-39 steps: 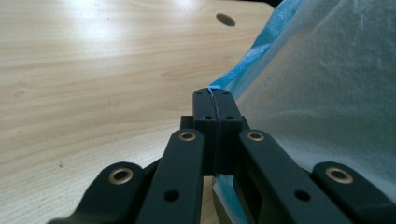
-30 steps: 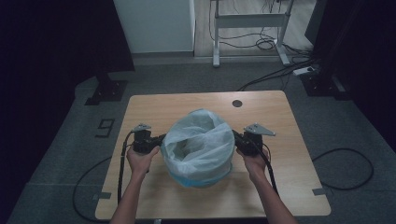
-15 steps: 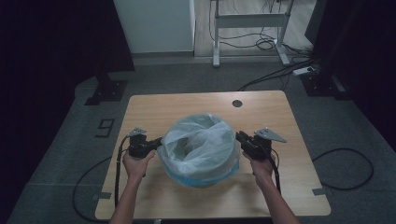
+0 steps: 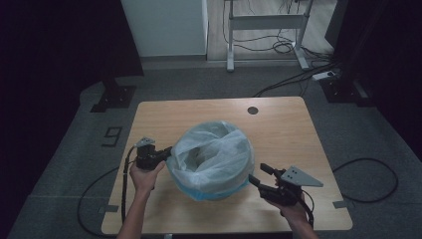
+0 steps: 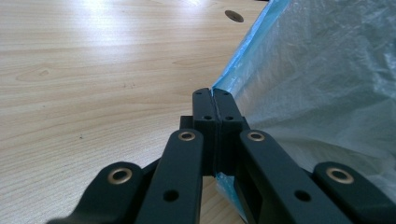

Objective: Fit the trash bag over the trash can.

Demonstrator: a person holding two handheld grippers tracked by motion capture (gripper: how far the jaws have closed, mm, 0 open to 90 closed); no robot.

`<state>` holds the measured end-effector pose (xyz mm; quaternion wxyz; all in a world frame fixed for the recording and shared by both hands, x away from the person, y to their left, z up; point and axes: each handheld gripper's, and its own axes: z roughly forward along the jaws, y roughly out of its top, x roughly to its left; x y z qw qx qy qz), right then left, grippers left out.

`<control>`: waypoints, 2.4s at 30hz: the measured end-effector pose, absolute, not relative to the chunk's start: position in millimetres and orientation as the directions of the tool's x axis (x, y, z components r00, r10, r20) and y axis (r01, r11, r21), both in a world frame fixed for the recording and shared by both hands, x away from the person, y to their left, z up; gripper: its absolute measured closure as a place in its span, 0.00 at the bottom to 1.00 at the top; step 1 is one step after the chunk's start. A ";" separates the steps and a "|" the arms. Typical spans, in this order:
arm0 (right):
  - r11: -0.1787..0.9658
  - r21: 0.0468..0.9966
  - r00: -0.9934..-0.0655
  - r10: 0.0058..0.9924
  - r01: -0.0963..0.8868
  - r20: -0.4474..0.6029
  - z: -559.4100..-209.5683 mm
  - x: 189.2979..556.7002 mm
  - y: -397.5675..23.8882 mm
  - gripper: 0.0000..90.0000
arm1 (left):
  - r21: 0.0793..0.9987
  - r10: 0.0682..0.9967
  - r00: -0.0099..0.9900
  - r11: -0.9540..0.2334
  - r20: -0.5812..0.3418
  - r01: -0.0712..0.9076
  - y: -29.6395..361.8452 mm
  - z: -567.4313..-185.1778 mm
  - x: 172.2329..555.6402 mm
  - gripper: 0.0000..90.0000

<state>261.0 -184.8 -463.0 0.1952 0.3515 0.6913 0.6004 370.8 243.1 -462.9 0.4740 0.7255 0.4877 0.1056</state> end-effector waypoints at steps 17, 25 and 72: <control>0.116 0.977 -0.654 0.756 0.177 0.029 -473.2 240.7 -129.6 0.56 | 0.792 0.799 0.510 -0.070 -0.320 0.606 244.2 -467.9 367.1 0.99; 0.116 0.979 -0.678 0.735 0.170 0.030 -471.9 241.3 -130.5 0.94 | 0.792 0.796 0.508 -0.061 -0.329 0.607 247.5 -472.1 366.3 0.99; 0.110 0.970 -0.826 0.549 0.218 0.124 -485.2 227.7 -108.2 0.68 | 0.798 0.794 0.514 -0.062 -0.325 0.600 247.9 -469.9 362.1 0.99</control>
